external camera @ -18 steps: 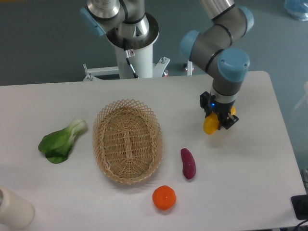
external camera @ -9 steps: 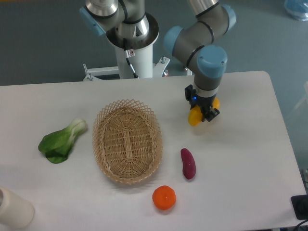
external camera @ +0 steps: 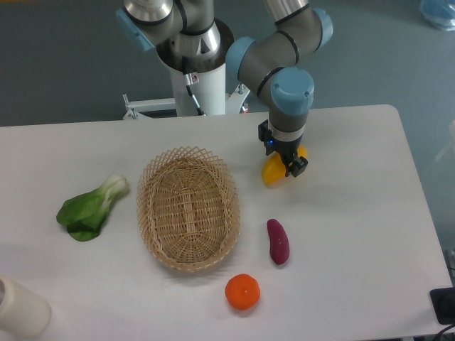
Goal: Place the mango on the table
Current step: 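Move the held mango toward the basket and lower it onto the table, then open the gripper to release the mango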
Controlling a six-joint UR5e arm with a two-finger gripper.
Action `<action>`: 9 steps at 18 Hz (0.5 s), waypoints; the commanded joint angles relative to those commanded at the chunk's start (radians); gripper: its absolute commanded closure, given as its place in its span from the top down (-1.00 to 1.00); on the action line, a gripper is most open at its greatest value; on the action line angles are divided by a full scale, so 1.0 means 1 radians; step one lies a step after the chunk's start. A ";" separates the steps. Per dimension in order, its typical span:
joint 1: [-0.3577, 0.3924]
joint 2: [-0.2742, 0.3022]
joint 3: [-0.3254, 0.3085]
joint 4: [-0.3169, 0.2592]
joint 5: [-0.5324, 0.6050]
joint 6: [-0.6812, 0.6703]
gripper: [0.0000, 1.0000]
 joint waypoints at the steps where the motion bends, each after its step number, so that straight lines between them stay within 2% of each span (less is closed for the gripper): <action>1: -0.002 -0.003 0.012 0.000 -0.003 -0.003 1.00; 6: 0.035 -0.029 0.142 -0.021 -0.003 0.007 1.00; 9: 0.040 -0.046 0.173 -0.026 0.006 0.029 1.00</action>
